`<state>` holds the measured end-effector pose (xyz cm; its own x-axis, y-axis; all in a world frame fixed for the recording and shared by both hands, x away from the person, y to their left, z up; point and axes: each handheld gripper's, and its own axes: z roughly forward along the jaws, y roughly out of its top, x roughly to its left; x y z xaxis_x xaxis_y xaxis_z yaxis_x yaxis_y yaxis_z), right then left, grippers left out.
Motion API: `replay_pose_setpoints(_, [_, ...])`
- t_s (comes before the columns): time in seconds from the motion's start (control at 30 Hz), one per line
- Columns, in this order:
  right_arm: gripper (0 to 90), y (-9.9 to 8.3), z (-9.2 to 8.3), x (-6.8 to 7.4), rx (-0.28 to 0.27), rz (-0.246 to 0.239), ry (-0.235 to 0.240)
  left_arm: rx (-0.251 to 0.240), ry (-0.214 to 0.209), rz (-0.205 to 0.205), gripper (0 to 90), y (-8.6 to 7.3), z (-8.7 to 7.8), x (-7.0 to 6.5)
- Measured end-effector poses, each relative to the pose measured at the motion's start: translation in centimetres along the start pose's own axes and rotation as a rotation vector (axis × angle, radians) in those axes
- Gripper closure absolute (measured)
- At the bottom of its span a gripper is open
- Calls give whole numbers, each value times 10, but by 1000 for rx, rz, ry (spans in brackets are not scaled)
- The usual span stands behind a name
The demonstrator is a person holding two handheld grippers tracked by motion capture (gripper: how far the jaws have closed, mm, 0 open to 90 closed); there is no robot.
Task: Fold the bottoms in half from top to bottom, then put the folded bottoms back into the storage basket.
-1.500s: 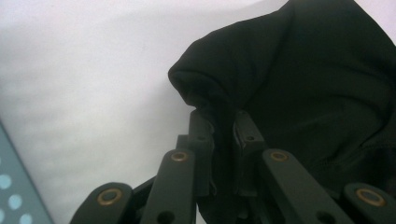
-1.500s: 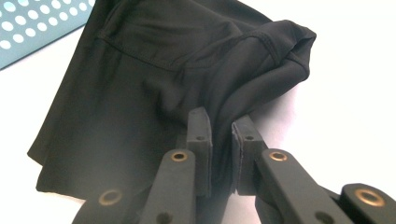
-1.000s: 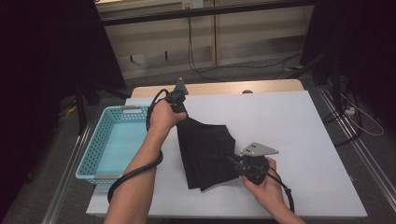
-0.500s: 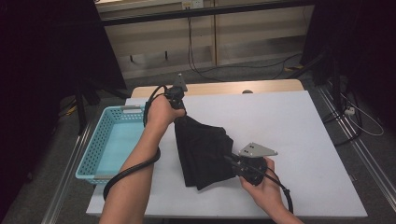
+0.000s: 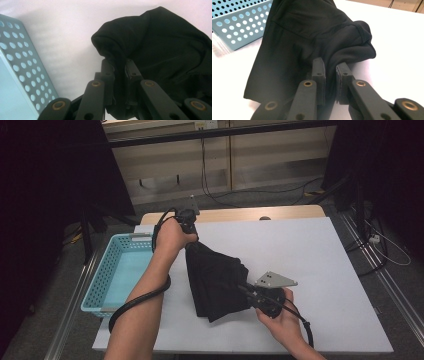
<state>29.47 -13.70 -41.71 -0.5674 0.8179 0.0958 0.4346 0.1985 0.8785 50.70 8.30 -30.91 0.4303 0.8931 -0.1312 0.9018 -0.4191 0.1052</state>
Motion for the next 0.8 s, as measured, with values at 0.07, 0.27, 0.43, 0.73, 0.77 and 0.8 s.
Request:
replay_pose_setpoints(0.07, [808,0,0,0,-3,-4,0,1,4,1,807,0,-1,-1])
replay_pose_setpoints(0.27, [808,2,0,1,-9,-7,3,11,14,2,807,1,-6,-2])
replay_pose_setpoints(0.43, [808,4,-1,3,-20,-13,5,9,19,1,807,1,-11,-1])
replay_pose_setpoints(0.73, [808,10,-1,6,-42,-21,9,15,36,2,807,1,-21,0])
replay_pose_setpoints(0.77, [808,11,-1,7,-45,-22,11,16,36,-1,807,1,-22,1])
replay_pose_setpoints(0.8, [808,12,-1,7,-46,-20,12,15,34,-2,807,1,-23,1])
